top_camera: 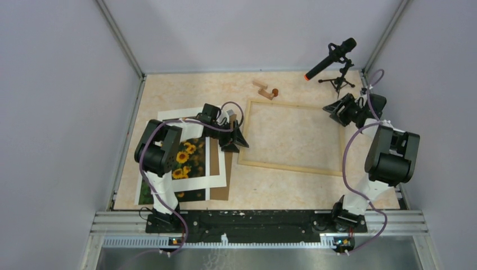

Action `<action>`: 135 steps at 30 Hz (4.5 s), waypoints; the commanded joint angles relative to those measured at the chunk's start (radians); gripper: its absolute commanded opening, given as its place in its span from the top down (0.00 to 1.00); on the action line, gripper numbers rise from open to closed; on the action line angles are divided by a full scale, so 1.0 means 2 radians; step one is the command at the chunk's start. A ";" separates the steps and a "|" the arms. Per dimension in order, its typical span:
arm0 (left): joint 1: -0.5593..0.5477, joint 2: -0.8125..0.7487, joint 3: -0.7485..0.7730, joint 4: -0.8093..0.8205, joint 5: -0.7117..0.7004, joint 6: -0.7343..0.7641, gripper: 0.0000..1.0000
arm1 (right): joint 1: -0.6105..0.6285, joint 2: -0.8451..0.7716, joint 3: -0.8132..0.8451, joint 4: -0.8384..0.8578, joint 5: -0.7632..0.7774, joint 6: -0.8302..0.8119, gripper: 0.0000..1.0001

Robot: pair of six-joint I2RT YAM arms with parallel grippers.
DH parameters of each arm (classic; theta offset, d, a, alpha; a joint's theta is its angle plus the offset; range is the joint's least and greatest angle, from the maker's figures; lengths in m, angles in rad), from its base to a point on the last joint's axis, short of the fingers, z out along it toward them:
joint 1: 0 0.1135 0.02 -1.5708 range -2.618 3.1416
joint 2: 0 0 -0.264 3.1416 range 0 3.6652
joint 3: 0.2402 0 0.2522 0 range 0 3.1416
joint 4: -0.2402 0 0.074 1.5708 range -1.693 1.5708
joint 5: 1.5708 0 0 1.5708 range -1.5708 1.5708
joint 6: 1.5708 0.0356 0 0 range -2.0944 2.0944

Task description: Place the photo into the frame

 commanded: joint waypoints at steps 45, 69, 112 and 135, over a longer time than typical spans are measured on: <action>0.002 0.002 -0.007 0.024 0.003 0.003 0.25 | 0.045 0.102 0.254 -0.265 0.219 -0.153 0.19; 0.002 0.022 0.010 0.027 0.014 -0.002 0.26 | 0.038 0.082 0.170 -0.226 0.157 -0.114 0.25; 0.082 -0.269 -0.079 -0.093 -0.165 0.041 0.01 | 0.283 -0.079 0.015 -0.078 0.040 0.046 0.01; 0.163 -0.288 -0.229 -0.008 -0.138 -0.027 0.01 | 0.500 0.201 0.211 0.048 0.104 0.117 0.42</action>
